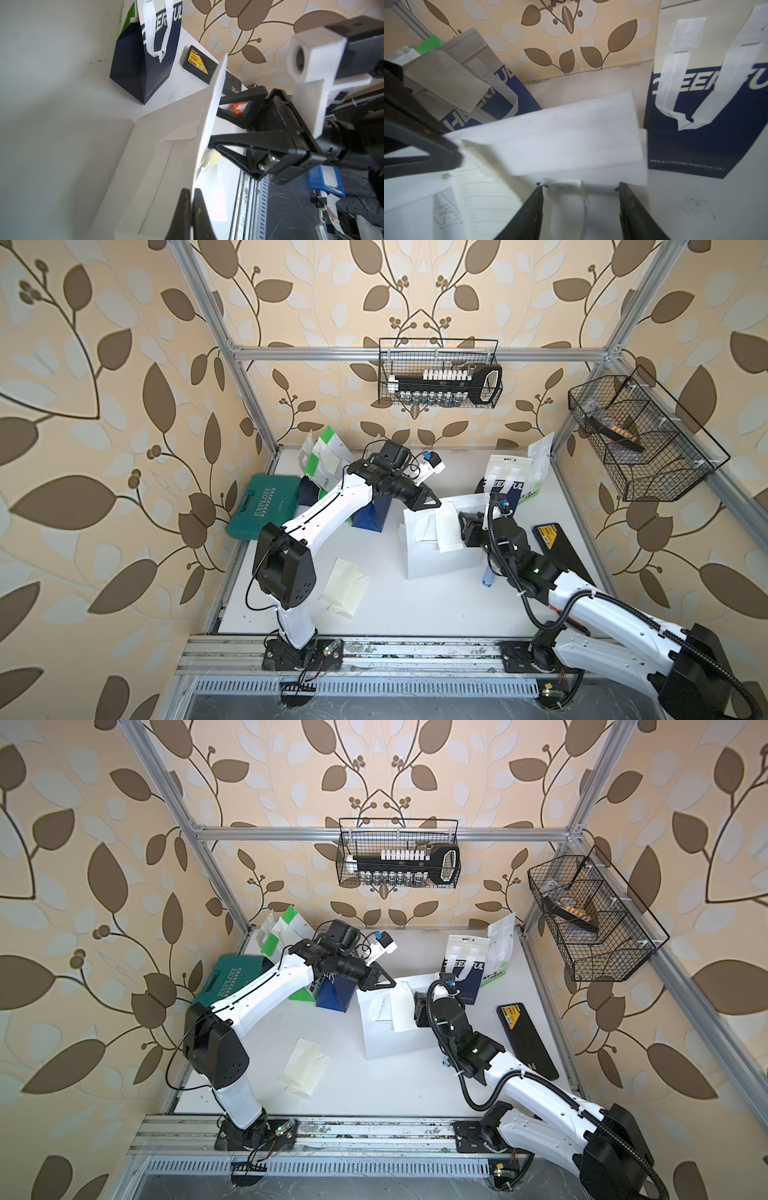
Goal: Staple the receipts to the bags
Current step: Hold the receipt from the takeout bag.
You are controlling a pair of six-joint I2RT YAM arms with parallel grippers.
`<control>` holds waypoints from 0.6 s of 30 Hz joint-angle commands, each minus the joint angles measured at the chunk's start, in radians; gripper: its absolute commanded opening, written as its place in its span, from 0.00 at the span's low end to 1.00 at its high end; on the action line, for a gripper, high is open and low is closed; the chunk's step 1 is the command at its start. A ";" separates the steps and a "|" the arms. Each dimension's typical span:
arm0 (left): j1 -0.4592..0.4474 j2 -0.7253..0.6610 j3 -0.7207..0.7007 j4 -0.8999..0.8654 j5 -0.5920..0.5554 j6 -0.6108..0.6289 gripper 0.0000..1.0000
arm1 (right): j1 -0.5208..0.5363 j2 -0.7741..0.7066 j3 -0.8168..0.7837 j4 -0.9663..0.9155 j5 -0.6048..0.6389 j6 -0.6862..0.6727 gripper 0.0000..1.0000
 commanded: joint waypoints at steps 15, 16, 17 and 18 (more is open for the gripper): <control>-0.015 -0.328 -0.192 0.088 -0.042 -0.022 0.00 | -0.007 -0.164 0.097 -0.066 -0.765 -0.078 0.67; -0.015 -0.333 -0.192 0.088 -0.032 -0.022 0.00 | -0.007 -0.153 0.094 -0.055 -0.786 -0.070 0.67; -0.014 -0.338 -0.195 0.089 -0.028 -0.023 0.00 | -0.007 -0.144 0.092 -0.043 -0.800 -0.065 0.68; -0.015 -0.347 -0.198 0.093 -0.018 -0.023 0.00 | -0.007 -0.137 0.091 -0.037 -0.807 -0.058 0.68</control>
